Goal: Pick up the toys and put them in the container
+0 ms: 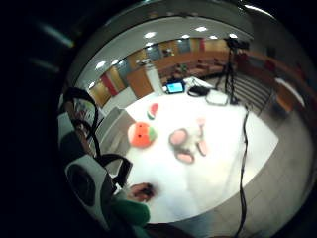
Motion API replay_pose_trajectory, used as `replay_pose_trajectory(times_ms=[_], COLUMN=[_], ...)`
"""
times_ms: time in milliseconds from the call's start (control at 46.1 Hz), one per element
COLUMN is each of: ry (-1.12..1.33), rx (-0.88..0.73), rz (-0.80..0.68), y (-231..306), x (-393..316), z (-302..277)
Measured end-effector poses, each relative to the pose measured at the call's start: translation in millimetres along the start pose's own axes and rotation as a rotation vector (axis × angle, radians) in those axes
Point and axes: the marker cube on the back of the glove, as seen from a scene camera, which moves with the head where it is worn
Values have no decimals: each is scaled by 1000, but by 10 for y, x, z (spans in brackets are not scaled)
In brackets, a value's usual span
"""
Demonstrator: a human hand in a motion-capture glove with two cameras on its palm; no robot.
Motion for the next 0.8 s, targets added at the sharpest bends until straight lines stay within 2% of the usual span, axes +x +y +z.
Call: replay_pose_trajectory(times_ms=[22,65,217,434,478,521,608,629,716,803], ry=[-12,-53,-83,-167,-143,-110,-63,-64,-62,-55], rx=[31,53,94,34,33,27,-8,-19,-57,-81], rz=[-113,-238,-432,-838,-855,-811,-544,-523,-600,-470], y=[-74,-253,-801,-1160,-1225,-1320,-1491,-1497,-1408,-1476], x=[-98,-344,-1069,-1528,-1555,-1544,-1566,-1573,-1583,-1527], z=[16,51,351,1041,1201,1366,1655,1703,1826,1898])
